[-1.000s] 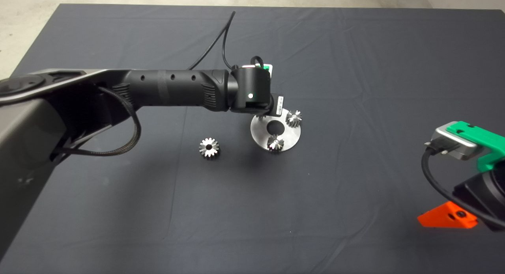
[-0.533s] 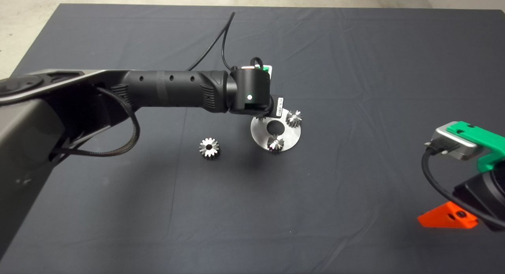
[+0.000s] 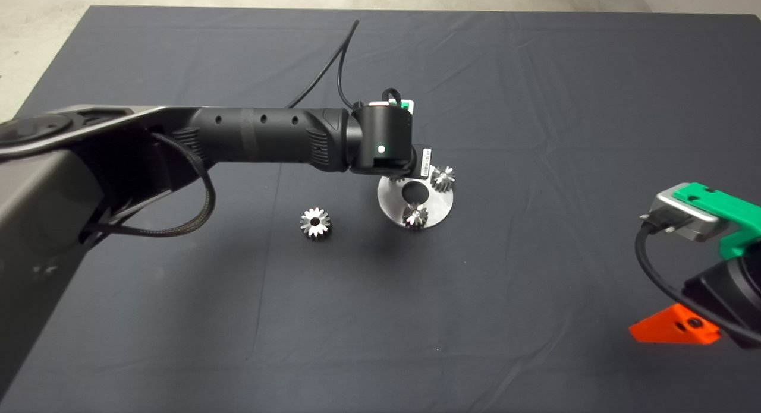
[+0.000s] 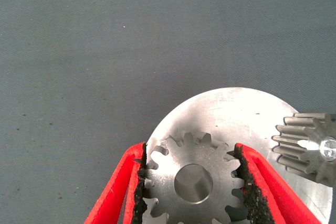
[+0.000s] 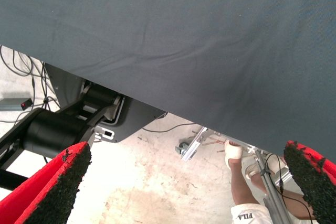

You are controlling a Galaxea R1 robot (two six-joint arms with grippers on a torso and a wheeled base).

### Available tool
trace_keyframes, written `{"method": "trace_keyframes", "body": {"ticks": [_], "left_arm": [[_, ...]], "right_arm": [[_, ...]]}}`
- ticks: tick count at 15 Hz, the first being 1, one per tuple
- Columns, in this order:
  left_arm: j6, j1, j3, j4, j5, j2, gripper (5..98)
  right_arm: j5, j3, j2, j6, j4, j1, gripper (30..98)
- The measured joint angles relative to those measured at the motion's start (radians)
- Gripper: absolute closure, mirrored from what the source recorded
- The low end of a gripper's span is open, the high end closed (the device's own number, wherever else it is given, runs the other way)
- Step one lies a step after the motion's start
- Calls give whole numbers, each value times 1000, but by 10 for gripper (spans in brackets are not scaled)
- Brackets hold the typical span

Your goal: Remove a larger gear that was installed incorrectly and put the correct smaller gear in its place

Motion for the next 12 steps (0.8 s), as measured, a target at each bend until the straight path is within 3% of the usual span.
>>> {"method": "trace_keyframes", "body": {"ticks": [12], "left_arm": [[0,0,0,2,0,-5,653]], "right_arm": [[0,0,-3,0,0,0,317]]}}
